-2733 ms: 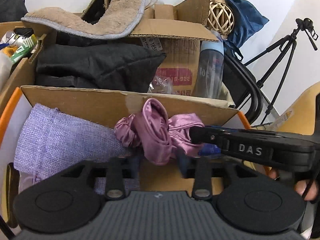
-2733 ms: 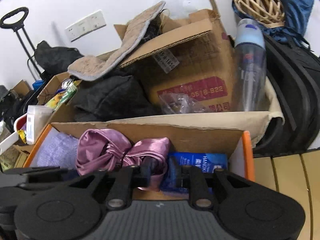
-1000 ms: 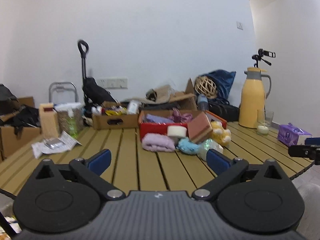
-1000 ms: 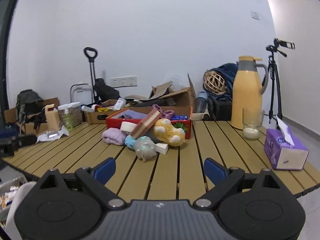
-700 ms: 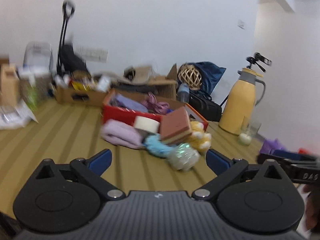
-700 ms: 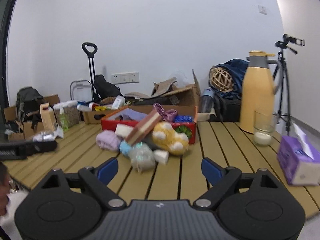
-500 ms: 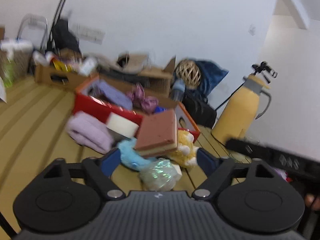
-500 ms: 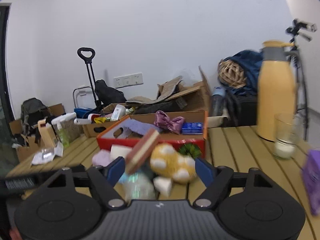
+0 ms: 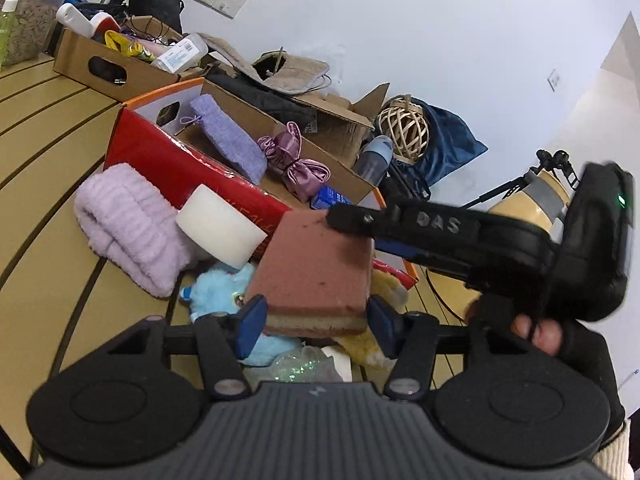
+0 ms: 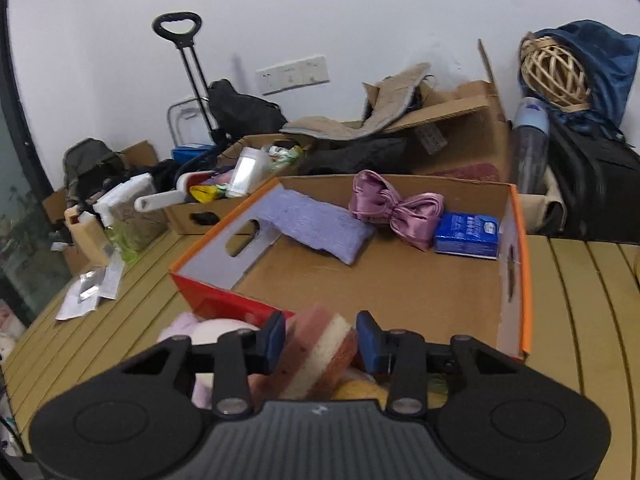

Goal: Organize soft objects
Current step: 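Lift the pink sponge and carry it over the cardboard box, then lower the pink sponge into the box and open the right gripper, then move both grippers back over the plush toys on the table, then grasp the iridescent plastic bag with the left gripper while the right grasps the white foam piece, then carry both items into the box and open both grippers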

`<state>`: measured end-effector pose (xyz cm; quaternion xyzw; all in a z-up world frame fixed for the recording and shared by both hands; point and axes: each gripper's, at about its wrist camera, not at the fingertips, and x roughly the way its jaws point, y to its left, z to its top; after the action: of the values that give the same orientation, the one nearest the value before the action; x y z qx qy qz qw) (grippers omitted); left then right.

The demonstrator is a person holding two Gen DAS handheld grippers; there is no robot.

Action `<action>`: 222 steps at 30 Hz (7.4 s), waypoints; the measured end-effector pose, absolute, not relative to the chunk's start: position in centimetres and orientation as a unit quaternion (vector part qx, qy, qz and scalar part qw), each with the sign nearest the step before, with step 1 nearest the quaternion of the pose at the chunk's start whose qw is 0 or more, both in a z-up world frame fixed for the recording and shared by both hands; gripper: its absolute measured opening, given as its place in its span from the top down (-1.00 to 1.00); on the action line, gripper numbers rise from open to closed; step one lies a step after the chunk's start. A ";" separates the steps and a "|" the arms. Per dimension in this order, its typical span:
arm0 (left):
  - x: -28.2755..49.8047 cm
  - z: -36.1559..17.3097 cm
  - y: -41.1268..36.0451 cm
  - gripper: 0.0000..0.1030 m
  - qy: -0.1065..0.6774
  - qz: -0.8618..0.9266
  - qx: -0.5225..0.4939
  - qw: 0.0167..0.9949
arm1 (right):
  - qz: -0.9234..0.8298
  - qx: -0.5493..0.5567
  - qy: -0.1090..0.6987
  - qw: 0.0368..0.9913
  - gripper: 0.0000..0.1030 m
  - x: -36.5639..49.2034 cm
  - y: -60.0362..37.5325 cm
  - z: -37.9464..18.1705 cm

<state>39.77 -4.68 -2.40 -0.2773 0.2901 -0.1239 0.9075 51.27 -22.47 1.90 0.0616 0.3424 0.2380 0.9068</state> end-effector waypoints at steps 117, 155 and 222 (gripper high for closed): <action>11.0 5.8 2.4 -1.00 0.123 -0.119 -0.016 0.985 | 0.120 -0.017 0.117 0.986 -0.86 11.4 -25.3 6.4; 38.1 -5.5 -6.7 0.31 0.308 -0.222 -0.066 0.922 | 0.158 0.047 0.314 0.935 0.45 40.9 -25.2 -6.3; 61.1 7.8 5.1 -0.18 0.323 -0.109 0.049 0.939 | 0.249 -0.030 0.419 0.873 0.18 65.3 -13.4 3.5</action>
<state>61.08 5.13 7.79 0.0495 0.3228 -0.1089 0.9389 65.33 -13.37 3.46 -0.0302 0.4189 0.2487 0.8728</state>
